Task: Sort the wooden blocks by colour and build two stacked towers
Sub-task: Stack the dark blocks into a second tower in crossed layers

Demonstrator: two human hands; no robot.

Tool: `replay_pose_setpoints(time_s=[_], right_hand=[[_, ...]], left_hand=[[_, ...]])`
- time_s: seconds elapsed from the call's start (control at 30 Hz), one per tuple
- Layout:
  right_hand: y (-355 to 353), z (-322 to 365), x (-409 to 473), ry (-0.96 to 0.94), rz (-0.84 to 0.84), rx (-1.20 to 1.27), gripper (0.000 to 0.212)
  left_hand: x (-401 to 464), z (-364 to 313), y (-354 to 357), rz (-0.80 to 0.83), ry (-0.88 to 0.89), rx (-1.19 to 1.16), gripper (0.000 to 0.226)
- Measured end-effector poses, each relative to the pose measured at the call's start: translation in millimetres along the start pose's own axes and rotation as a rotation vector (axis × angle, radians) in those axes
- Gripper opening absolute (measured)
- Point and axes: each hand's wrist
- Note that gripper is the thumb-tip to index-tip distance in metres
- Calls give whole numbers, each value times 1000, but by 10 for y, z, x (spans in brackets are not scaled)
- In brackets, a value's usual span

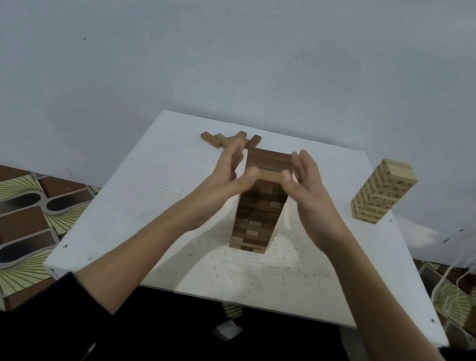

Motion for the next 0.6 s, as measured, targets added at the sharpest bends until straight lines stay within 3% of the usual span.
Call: replay_pose_setpoints(time_s=[0.13, 0.6], right_hand=[[-196, 53, 66, -76, 96, -149, 108], [-240, 47, 200, -132, 98, -242, 103]], left_hand=[[40, -60, -144, 27, 27, 94, 111], [170, -60, -131, 35, -7, 91, 112]])
Point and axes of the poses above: each hand's wrist, its own x-axis towards the middle knuckle, its own y-axis out of the palm, z = x × y, and after that the axes turned 2 degrees about z, right-handed
